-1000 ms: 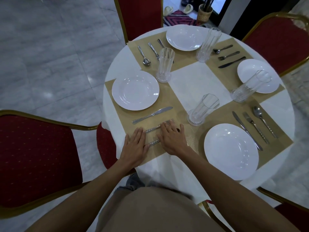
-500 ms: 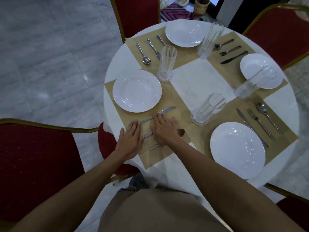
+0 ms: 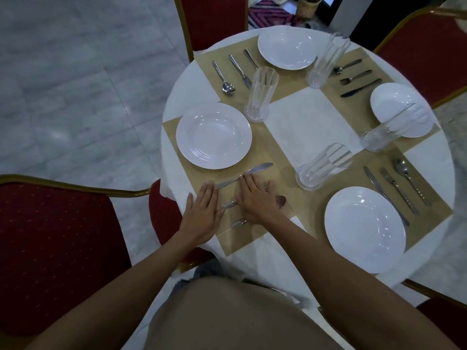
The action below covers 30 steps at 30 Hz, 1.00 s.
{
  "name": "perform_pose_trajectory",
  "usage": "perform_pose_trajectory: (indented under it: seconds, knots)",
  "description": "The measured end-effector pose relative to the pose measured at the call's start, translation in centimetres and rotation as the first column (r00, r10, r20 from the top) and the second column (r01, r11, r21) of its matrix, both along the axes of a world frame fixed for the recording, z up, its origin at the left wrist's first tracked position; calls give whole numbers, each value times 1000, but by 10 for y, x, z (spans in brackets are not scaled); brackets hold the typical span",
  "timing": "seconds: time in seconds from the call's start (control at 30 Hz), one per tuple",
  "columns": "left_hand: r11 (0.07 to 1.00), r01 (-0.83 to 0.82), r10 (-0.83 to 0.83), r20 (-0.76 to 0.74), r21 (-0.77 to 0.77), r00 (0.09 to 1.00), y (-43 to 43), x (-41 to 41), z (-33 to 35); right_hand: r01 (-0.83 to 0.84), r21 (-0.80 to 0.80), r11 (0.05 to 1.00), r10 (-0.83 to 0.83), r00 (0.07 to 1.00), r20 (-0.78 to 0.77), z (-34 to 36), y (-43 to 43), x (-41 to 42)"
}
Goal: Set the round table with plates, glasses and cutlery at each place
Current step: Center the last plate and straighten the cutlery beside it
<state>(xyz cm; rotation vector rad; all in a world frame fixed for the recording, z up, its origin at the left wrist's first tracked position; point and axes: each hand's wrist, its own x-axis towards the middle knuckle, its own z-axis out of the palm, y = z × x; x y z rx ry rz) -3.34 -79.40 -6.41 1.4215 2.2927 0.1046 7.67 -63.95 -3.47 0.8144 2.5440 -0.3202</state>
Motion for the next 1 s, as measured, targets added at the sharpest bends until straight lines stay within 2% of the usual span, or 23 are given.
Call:
perform_pose_trajectory:
  seconds: [0.2,0.37,0.5,0.6,0.67,0.77,0.87,1.0]
  knots:
    - [999,-28,26,56,37,998,0,2,0,20,28,999,-18,998,-64,7,-3,-2]
    - [990,-97,83,139,99,987,1,-5,11,119,28,993,-112,978,-177,9,3,-7]
    - [943,-177,157,93,282,983,3,-25,34,154,42,987,-139,958,-250,12,18,-22]
    - [863,-273,276,57,424,960,13,-49,49,195,-35,980,-197,941,-276,15,27,-40]
    - [847,-352,341,103,397,935,23,-64,54,206,-78,975,-219,939,-266,13,29,-50]
    - [865,-429,387,199,261,900,37,-81,52,212,-127,969,-235,948,-216,8,30,-61]
    - [878,-444,403,226,177,887,45,-88,46,223,-123,967,-245,947,-208,3,30,-67]
    - [868,-475,427,269,145,863,49,-87,39,227,-100,969,-245,942,-228,-1,31,-68]
